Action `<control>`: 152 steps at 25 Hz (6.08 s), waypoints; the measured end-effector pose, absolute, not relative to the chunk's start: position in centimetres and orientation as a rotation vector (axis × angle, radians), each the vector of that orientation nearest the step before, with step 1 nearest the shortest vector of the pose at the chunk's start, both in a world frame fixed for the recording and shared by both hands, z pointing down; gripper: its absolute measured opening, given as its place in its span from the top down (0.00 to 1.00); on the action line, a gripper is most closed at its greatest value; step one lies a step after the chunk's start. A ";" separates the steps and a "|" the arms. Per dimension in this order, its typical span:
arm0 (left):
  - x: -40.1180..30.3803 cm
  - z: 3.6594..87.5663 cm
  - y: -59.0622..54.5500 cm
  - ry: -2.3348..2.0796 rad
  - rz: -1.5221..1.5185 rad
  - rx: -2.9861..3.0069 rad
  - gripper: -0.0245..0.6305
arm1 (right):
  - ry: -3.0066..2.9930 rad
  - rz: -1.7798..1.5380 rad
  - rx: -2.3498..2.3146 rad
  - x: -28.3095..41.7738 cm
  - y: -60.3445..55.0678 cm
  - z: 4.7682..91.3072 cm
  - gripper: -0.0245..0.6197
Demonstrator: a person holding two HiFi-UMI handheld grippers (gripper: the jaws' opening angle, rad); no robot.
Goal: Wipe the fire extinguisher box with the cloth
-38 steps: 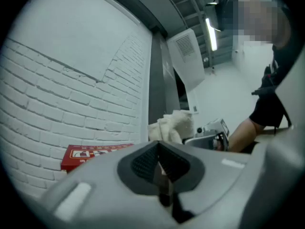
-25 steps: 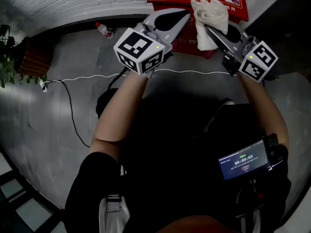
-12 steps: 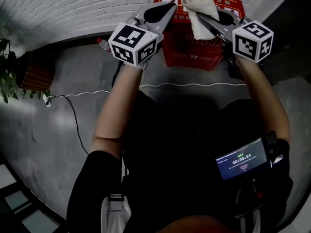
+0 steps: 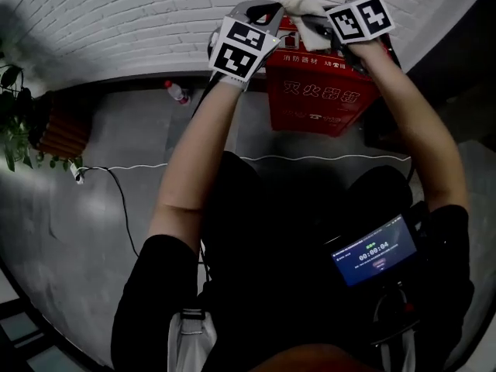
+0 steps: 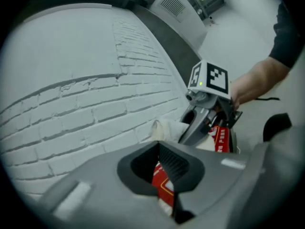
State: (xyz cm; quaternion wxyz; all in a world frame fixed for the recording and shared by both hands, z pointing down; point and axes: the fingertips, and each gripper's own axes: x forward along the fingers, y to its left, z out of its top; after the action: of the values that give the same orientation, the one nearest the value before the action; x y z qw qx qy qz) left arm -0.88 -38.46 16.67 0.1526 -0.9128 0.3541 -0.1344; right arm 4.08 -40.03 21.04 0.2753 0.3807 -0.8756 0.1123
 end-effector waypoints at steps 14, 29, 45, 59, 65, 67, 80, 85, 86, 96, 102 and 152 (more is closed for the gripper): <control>-3.2 23.5 -44.7 1.076 -0.769 -2.673 0.96 | -2.073 0.601 1.044 0.1 -46.1 28.5 0.79; 1.9 25.5 -44.0 0.944 -0.954 -2.574 0.96 | -2.015 0.610 1.165 4.3 -45.7 28.8 0.79; 14.7 25.5 -40.5 0.726 -1.030 -2.465 0.96 | -1.980 0.684 1.368 19.8 -43.2 27.9 0.79; 23.0 25.3 -37.0 0.596 -1.027 -2.433 0.96 | -1.906 0.704 1.528 30.2 -39.9 27.5 0.79; 23.1 25.4 -36.6 0.588 -1.033 -2.414 0.96 | -1.918 0.696 1.551 30.6 -39.2 27.1 0.79; 22.2 25.2 -36.7 0.605 -1.037 -2.410 0.96 | -1.965 0.665 1.553 28.9 -39.1 26.0 0.79; 2.7 23.0 -39.0 0.937 -1.102 -2.369 0.96 | -2.238 0.592 1.269 6.1 -38.6 23.8 0.79; -3.4 24.2 -38.6 1.017 -1.135 -2.363 0.96 | -2.252 0.567 1.179 -0.4 -38.2 25.0 0.79; -4.0 24.6 -38.5 1.023 -1.141 -2.365 0.96 | -2.242 0.557 1.168 -1.1 -38.2 25.5 0.79; -3.0 28.5 -36.6 0.931 -1.203 -2.348 0.96 | -2.074 0.416 1.180 -1.0 -37.3 29.3 0.79; 0.6 27.9 -35.5 0.855 -1.189 -2.324 0.96 | -2.062 0.423 1.233 2.6 -36.1 29.0 0.79; 6.5 23.6 -28.6 1.079 -0.470 -2.571 0.96 | -2.464 -0.003 1.546 10.9 -27.2 23.7 0.78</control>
State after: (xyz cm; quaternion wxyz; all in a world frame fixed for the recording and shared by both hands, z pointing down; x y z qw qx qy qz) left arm 6.50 -28.63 23.57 0.1563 -0.8981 0.3768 -0.1642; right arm 10.94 -27.19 23.74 0.1161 0.5278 -0.8414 -0.0010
